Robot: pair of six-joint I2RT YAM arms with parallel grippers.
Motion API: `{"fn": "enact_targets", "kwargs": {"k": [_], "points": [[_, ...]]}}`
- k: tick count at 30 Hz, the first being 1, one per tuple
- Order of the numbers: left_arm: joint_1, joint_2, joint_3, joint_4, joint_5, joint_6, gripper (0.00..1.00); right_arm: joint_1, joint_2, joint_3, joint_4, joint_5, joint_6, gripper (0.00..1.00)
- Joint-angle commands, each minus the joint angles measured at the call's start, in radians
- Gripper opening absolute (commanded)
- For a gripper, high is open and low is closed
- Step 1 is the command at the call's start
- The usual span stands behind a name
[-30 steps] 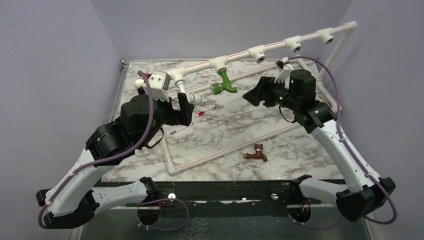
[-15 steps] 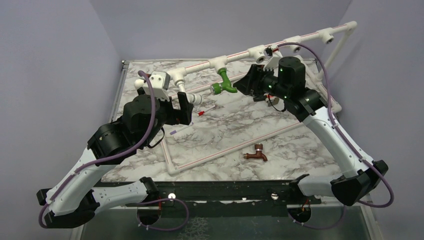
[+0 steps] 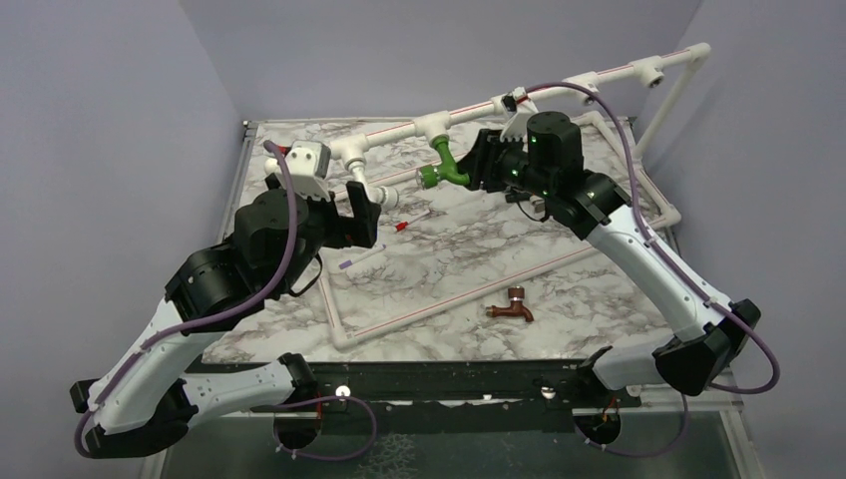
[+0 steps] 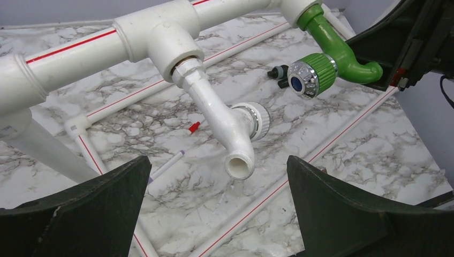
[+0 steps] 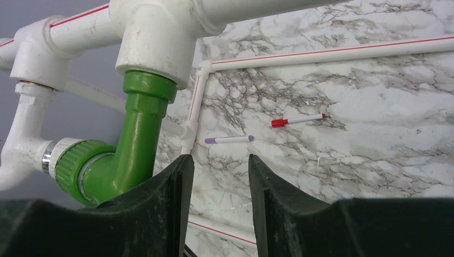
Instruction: Install the water faucets
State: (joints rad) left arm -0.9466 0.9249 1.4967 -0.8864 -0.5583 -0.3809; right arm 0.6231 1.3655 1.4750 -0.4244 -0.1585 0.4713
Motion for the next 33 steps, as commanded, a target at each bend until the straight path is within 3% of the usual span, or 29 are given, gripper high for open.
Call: {"fn": "enact_targets", "kwargs": {"k": [1,19,26,33], "points": [[-0.004,-0.013,0.043,-0.009,-0.027,0.024,0.99,0.074,0.031,0.060,0.029,-0.007,0.019,0.46],[-0.004,0.022,0.180,-0.023,-0.040,0.087,0.99,0.256,0.257,0.246,0.088,0.077,0.110,0.43],[-0.004,0.065,0.227,-0.022,0.043,0.072,0.99,0.273,0.381,0.359,0.104,0.112,0.148,0.42],[-0.004,0.126,0.328,0.062,0.119,-0.071,0.99,0.272,0.374,0.340,0.089,0.153,0.130,0.53]]}}
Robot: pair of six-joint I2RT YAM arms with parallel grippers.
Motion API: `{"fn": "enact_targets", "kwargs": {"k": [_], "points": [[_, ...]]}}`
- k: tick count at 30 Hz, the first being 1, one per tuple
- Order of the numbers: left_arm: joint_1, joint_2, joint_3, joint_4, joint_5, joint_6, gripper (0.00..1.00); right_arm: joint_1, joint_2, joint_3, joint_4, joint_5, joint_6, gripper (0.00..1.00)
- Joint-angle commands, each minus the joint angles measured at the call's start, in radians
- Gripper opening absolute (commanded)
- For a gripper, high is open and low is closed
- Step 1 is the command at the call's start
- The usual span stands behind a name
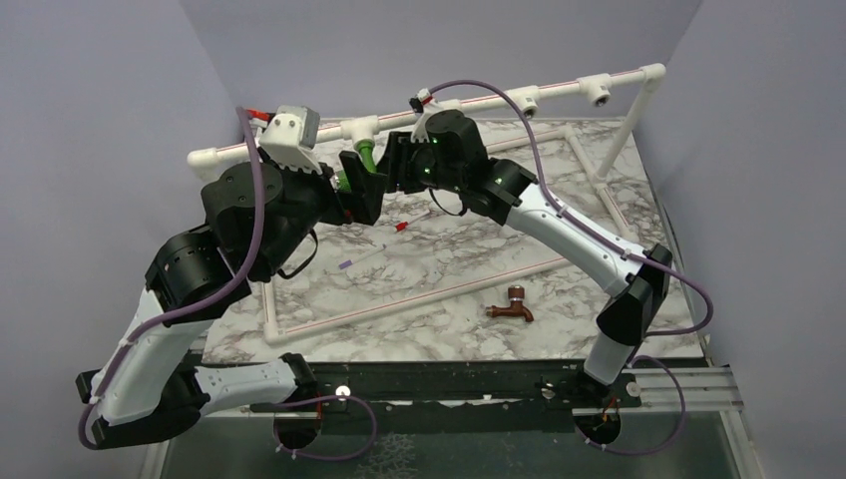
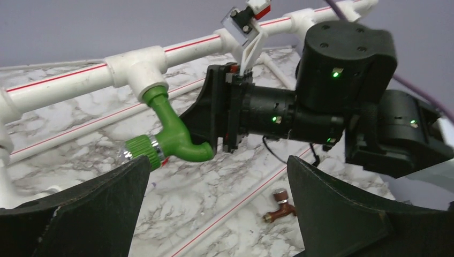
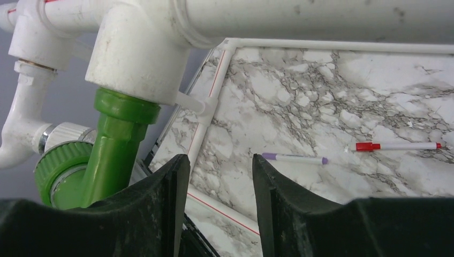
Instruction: Install the water faucets
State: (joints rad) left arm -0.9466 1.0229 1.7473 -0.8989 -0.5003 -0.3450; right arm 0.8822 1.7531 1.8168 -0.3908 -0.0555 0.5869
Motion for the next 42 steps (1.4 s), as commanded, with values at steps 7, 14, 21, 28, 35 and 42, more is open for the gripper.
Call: {"fn": "enact_targets", "kwargs": {"k": [7,14,21,28,35,42], "points": [[-0.004,0.050,0.141,0.158,0.066,-0.350,0.99,0.014,-0.126,-0.159,0.000,0.115,-0.041,0.64],[-0.004,-0.016,0.066,0.226,0.054,-0.425,0.99,0.014,-0.259,-0.358,-0.121,0.202,-0.107,0.68],[-0.005,-0.048,0.027,0.272,0.044,-0.435,0.99,0.014,-0.413,-0.572,-0.267,0.374,0.016,0.71],[-0.004,-0.101,-0.014,0.355,0.129,-0.450,0.99,0.013,-0.569,-0.821,-0.305,0.421,0.218,0.71],[-0.006,-0.179,-0.110,0.439,0.162,-0.384,0.99,0.014,-0.608,-0.929,-0.348,0.482,0.311,0.71],[-0.006,-0.169,-0.109,0.485,0.281,-0.393,0.99,0.014,-0.541,-0.941,-0.444,0.566,0.381,0.71]]}}
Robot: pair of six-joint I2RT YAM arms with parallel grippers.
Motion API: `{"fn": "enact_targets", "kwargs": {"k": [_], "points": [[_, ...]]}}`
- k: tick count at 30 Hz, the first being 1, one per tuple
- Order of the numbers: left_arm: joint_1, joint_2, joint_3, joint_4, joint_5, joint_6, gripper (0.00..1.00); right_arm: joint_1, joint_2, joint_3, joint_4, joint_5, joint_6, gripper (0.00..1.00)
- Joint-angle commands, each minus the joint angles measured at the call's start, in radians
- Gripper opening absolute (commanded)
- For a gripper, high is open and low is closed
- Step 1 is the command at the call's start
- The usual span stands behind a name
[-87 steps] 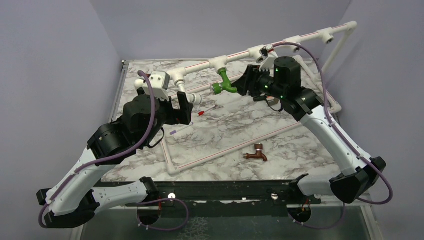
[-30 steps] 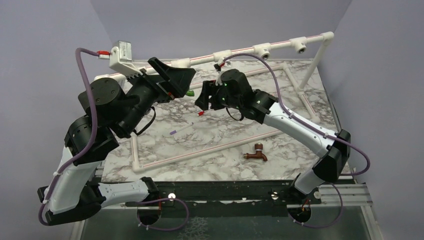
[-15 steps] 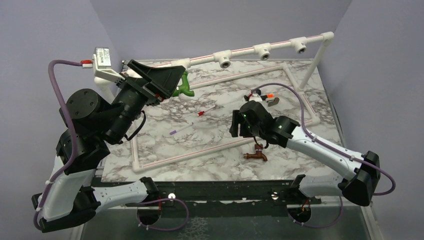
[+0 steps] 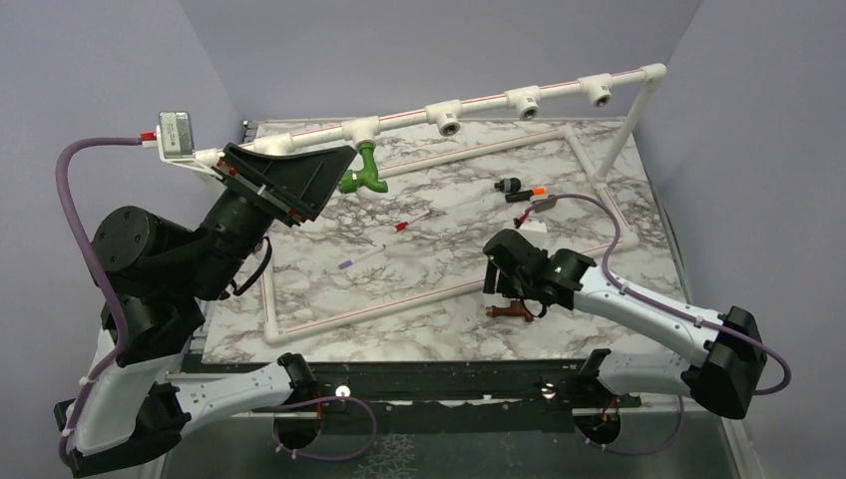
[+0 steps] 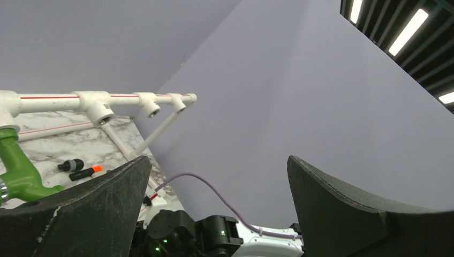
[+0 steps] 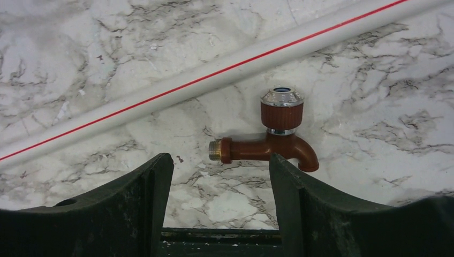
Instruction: Install the water faucets
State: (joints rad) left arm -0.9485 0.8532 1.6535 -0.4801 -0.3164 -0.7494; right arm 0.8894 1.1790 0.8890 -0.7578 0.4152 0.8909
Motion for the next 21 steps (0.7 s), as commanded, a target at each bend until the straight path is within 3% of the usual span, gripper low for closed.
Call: {"fn": "enact_targets", "kwargs": {"k": [1,12,21], "points": [[-0.004,-0.013,-0.035,0.086,0.088,0.007,0.99,0.006,0.042,-0.022,-0.086,0.106,0.098,0.71],[-0.006,-0.055,-0.101,0.192,0.085,0.003,0.99,-0.038,0.091,-0.122,-0.019,0.098,0.154,0.72],[-0.008,-0.033,-0.079,0.126,0.028,0.031,0.99,-0.079,0.099,-0.169,0.063,0.069,0.134,0.72]]}}
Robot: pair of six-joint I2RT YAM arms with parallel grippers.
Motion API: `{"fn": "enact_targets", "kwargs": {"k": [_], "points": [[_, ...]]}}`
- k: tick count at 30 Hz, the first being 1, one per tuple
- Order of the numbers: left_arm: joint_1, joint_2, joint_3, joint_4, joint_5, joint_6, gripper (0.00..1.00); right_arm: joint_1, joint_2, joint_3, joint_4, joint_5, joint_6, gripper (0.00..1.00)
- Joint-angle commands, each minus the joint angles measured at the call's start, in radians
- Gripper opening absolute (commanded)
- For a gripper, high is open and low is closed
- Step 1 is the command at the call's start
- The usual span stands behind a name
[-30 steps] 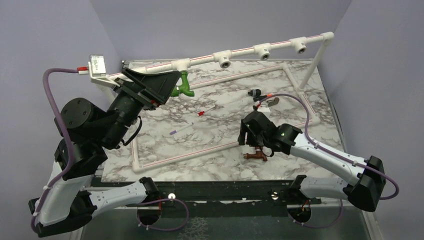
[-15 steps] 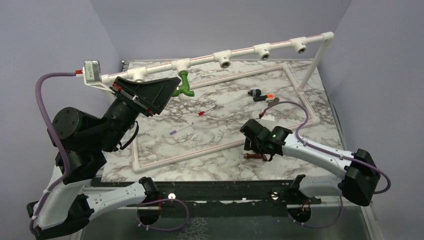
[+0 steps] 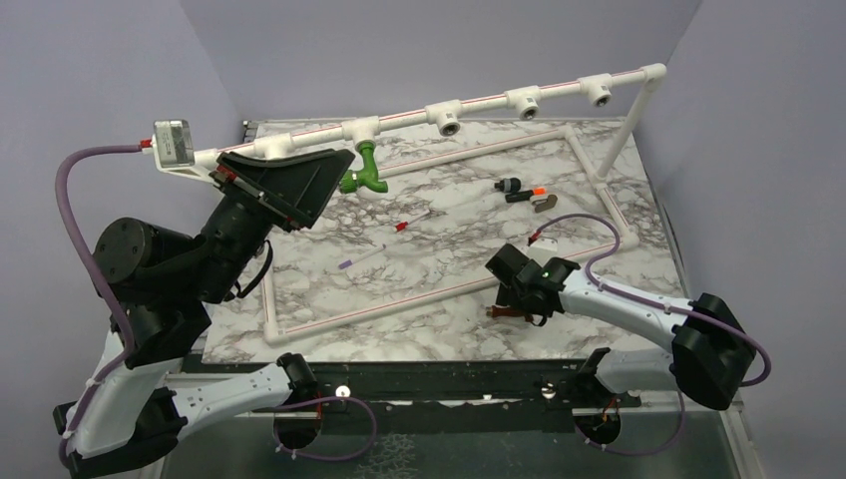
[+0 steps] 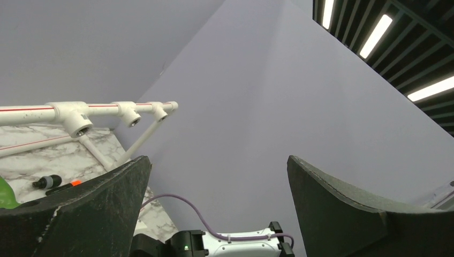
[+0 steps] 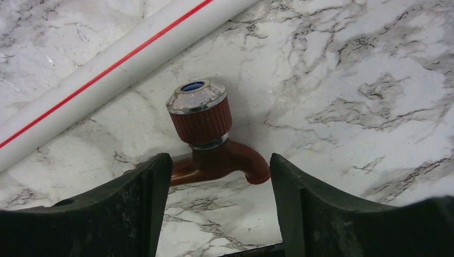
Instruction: Install the water faucets
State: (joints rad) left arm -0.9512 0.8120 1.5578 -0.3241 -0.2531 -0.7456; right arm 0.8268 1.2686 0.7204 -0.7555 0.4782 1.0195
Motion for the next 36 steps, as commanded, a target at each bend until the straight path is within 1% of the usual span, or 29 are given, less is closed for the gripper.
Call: {"fn": "enact_targets", "kwargs": {"k": [1,6,13,17,20,23,26,30,34,35,36], "points": [[-0.006,0.004,0.010,-0.036,-0.050,0.036,0.99,-0.024,0.013,0.000,0.069,0.005,0.001,0.72],[-0.006,0.005,0.002,-0.065,-0.055,0.086,0.99,-0.050,0.038,-0.007,0.115,-0.015,-0.018,0.71],[-0.006,0.030,-0.005,-0.111,0.028,0.153,0.99,-0.058,0.074,-0.033,0.170,-0.040,-0.027,0.65],[-0.006,0.024,-0.021,-0.129,0.033,0.190,0.99,-0.062,0.095,-0.046,0.199,-0.050,-0.030,0.63],[-0.006,0.020,-0.023,-0.148,0.035,0.216,0.99,-0.064,0.107,-0.044,0.201,-0.042,-0.037,0.59],[-0.006,0.022,-0.015,-0.175,0.050,0.247,0.99,-0.065,0.098,-0.044,0.200,-0.034,-0.047,0.51],[-0.006,0.039,0.003,-0.238,0.060,0.263,0.99,-0.065,0.086,-0.044,0.192,-0.027,-0.061,0.43],[-0.006,0.069,0.020,-0.324,0.073,0.277,0.99,-0.065,0.058,-0.049,0.189,-0.027,-0.079,0.27],[-0.006,0.082,0.016,-0.392,0.080,0.256,0.99,-0.065,0.009,-0.057,0.197,-0.045,-0.106,0.03],[-0.006,0.082,0.010,-0.400,0.089,0.254,0.99,-0.065,-0.002,-0.056,0.196,-0.047,-0.114,0.01],[-0.006,0.080,0.002,-0.407,0.100,0.251,0.99,-0.066,-0.013,-0.057,0.196,-0.050,-0.125,0.00]]}}
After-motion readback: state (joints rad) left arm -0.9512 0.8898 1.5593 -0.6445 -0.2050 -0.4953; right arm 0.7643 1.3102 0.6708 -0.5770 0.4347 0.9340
